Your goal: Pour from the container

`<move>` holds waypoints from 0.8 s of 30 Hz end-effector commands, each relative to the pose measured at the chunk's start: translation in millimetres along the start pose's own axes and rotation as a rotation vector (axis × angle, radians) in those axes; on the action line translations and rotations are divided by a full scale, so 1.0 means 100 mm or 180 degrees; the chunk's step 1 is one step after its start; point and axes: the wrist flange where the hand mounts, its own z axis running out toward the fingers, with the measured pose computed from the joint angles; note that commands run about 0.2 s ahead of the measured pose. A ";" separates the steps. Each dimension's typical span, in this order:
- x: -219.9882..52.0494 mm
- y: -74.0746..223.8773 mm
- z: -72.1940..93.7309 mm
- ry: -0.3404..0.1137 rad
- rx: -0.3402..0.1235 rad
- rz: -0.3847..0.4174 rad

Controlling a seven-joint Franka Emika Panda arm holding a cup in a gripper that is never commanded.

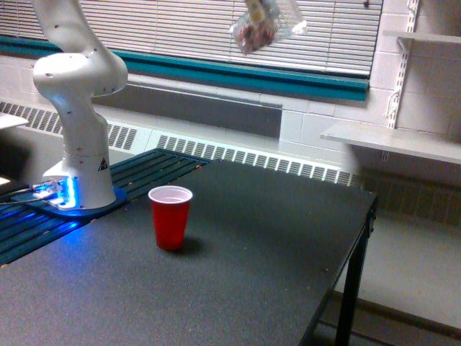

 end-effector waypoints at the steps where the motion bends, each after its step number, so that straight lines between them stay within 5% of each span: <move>1: -0.24 0.21 0.40 -0.0159 -0.0185 -0.0038; 14: -0.90 0.67 1.05 -0.0510 -0.0532 -0.0261; 24: -1.46 1.04 1.33 -0.0771 -0.0702 -0.0298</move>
